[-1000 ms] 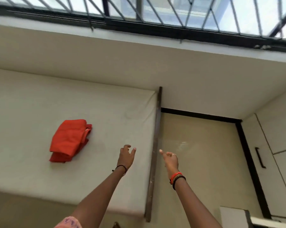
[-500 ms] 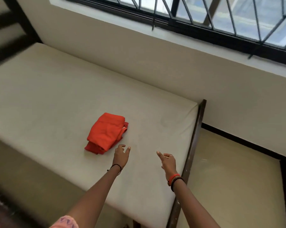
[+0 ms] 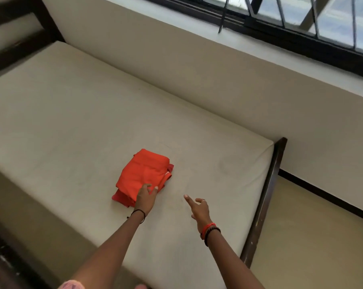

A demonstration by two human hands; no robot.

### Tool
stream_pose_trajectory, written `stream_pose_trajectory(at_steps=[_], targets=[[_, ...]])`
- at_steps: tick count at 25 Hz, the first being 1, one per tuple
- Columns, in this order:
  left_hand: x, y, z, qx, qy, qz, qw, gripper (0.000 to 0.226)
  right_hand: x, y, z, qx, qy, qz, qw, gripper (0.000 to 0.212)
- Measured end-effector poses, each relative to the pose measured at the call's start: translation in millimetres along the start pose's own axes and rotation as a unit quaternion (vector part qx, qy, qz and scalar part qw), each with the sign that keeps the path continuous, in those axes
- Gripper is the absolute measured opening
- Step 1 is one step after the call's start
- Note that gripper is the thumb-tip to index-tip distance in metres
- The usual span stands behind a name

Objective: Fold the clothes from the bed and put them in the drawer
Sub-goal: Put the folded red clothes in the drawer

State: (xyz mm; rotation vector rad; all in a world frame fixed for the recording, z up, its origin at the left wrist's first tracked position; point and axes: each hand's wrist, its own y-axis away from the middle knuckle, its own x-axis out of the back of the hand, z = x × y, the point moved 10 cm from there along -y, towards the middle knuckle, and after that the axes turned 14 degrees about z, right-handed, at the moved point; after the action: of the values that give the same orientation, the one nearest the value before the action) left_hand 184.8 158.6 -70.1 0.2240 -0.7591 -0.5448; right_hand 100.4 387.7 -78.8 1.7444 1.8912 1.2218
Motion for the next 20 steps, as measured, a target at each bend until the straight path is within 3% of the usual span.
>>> stream_pose_trajectory(at_steps=[7,12,16,18,20], targets=[[8.9,-66.7,-13.7,-0.003,-0.053,-0.006,0.999,0.041,-81.8,-12.5,-9.3,-0.034,0.007,-0.020,0.999,0.078],[12.4,-116.8,-30.6,-0.043,-0.121,-0.007,0.992,0.042,-140.2,-35.6,-12.5,-0.048,-0.012,-0.021,0.999,0.098],[22.2,-162.3,-41.5,-0.087,-0.202,0.013,0.975,0.057,-179.1,-59.4,-15.0,-0.053,-0.034,-0.008,0.998,0.104],[18.5,-184.5,-48.8,-0.100,-0.234,-0.011,0.967,0.068,-196.1,-70.2,-16.9,-0.049,-0.050,-0.007,0.998,0.111],[9.5,-202.0,-56.2,-0.107,-0.254,-0.053,0.960,0.081,-207.3,-84.1,-12.1,-0.048,-0.060,-0.007,0.997,0.105]])
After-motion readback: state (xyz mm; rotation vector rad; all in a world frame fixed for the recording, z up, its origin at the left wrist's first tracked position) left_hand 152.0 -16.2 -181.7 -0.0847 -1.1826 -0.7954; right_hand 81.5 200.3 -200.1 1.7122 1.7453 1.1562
